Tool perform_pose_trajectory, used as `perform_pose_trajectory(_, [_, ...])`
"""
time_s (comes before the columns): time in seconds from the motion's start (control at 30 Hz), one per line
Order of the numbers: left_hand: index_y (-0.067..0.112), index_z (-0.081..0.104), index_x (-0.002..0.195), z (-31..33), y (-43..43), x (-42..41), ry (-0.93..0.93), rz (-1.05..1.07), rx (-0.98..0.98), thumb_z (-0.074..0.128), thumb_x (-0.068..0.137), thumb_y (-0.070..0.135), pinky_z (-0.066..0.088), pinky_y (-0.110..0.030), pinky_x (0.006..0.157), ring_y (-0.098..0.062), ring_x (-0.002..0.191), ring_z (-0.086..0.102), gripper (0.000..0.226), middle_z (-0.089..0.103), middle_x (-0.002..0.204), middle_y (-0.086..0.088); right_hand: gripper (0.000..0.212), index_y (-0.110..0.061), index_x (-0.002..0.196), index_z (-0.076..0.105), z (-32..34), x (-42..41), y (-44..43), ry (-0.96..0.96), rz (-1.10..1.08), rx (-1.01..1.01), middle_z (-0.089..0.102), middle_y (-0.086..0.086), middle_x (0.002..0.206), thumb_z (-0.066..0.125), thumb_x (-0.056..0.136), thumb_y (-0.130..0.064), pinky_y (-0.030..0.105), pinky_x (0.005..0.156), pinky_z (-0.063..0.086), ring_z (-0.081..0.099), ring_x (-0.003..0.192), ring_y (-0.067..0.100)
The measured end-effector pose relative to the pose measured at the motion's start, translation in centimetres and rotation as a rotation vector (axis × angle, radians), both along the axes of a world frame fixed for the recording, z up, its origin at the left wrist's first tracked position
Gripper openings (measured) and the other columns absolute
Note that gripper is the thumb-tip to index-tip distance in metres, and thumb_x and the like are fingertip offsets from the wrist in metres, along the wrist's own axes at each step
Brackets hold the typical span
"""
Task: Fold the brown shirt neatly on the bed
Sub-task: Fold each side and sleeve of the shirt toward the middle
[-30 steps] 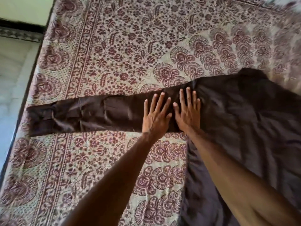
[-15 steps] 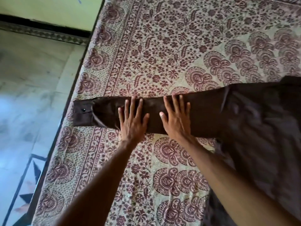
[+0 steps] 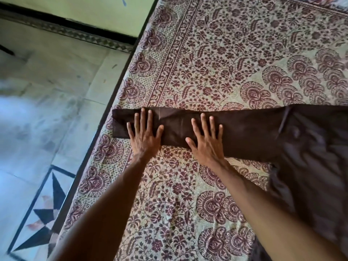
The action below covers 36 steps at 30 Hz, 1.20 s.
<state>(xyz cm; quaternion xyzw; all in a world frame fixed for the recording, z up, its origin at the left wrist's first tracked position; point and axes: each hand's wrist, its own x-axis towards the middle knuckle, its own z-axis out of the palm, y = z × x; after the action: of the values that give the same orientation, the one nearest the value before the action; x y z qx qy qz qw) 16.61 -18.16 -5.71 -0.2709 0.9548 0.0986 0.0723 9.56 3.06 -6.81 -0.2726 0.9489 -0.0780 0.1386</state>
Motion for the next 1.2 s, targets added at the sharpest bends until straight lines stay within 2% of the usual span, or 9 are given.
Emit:
perform_pose_trajectory(0.17, [0.027,0.014,0.153,0.6,-1.3,0.0,-0.002,0.003,0.098,0.034,0.096,0.056,-0.003,-0.048,0.12,-0.022,0.15,0.003,0.067,0.006,0.163,-0.001,0.073,-0.033,0.155,0.006,0.6,-1.0,0.2,-0.113,0.015,-0.001,-0.009,0.002,0.164,0.036,0.095,-0.06,0.056,0.119,-0.003,-0.009,0.151,0.029])
perform_pose_trajectory(0.27, [0.017,0.043,0.138,3.3,0.4,-1.2,0.146,0.181,0.117,0.056,0.089,0.035,0.018,-0.05,0.117,-0.032,0.14,0.027,0.054,0.034,0.15,-0.012,0.057,-0.018,0.147,0.039,2.7,-1.6,1.2,-0.171,-0.139,-0.304,0.025,0.01,0.16,0.054,0.095,-0.037,0.045,0.12,0.017,0.019,0.148,0.028])
perform_pose_trajectory(0.33, [0.013,0.05,0.126,4.9,2.6,-2.0,0.203,0.2,0.117,0.059,0.086,0.027,0.028,-0.05,0.109,-0.036,0.131,0.035,0.044,0.042,0.139,-0.016,0.039,-0.013,0.129,0.058,4.2,-1.7,3.2,-0.082,-0.274,-0.465,0.054,0.009,0.137,0.059,0.093,-0.026,0.032,0.109,0.033,0.047,0.13,0.026])
perform_pose_trajectory(0.5, [0.01,0.065,0.105,5.9,11.7,-4.5,0.337,-0.085,0.406,0.057,0.081,0.015,0.044,-0.039,0.085,-0.036,0.101,0.058,0.025,0.062,0.106,-0.015,0.016,-0.013,0.102,0.069,7.1,-1.9,11.7,-0.058,-0.533,-0.633,0.071,0.001,0.095,0.061,0.088,-0.012,0.026,0.078,0.053,0.065,0.08,0.011])
perform_pose_trajectory(0.67, [0.018,0.071,0.099,5.9,26.4,-6.3,0.227,-0.263,0.685,0.055,0.085,0.011,0.048,-0.029,0.075,-0.022,0.092,0.066,0.022,0.071,0.101,-0.003,0.012,-0.013,0.095,0.072,7.8,-1.6,23.7,-0.053,-0.695,-0.637,0.071,-0.004,0.082,0.062,0.088,-0.009,0.004,0.066,0.043,0.06,0.073,0.001])
perform_pose_trajectory(0.83, [0.015,0.071,0.098,5.7,41.1,-7.7,0.174,-0.409,0.797,0.055,0.086,0.005,0.049,-0.026,0.079,-0.022,0.088,0.066,0.022,0.071,0.098,-0.006,0.013,-0.016,0.095,0.071,6.8,-1.6,38.0,-0.045,-0.887,-0.608,0.071,-0.004,0.081,0.061,0.088,-0.012,0.028,0.071,0.052,0.064,0.072,0.009])
perform_pose_trajectory(0.93, [0.013,0.069,0.102,5.2,49.0,-8.4,0.205,-0.479,0.767,0.054,0.084,0.014,0.047,-0.03,0.084,-0.026,0.095,0.063,0.023,0.068,0.101,-0.009,0.016,-0.017,0.096,0.07,6.5,-1.5,46.7,0.02,-0.983,-0.544,0.075,0.002,0.087,0.06,0.085,-0.013,0.037,0.075,0.056,0.069,0.078,0.019])
perform_pose_trajectory(1.1, [0.017,0.06,0.115,3.9,62.1,-10.2,0.178,-0.692,0.577,0.056,0.078,0.024,0.047,-0.042,0.091,-0.034,0.103,0.055,0.038,0.057,0.111,-0.009,0.028,-0.017,0.1,0.065,6.8,0.6,60.2,0.261,-1.175,-0.222,0.069,0.013,0.098,0.052,0.078,-0.025,0.044,0.083,0.049,0.062,0.097,0.037])
perform_pose_trajectory(1.2, [0.021,0.057,0.122,3.9,70.0,-11.1,0.16,-0.829,0.438,0.06,0.08,0.032,0.047,-0.043,0.09,-0.031,0.111,0.051,0.043,0.054,0.123,-0.006,0.038,-0.015,0.1,0.06,6.5,3.3,65.9,0.261,-1.382,-0.058,0.062,0.018,0.105,0.046,0.076,-0.041,0.048,0.083,0.046,0.056,0.101,0.041])
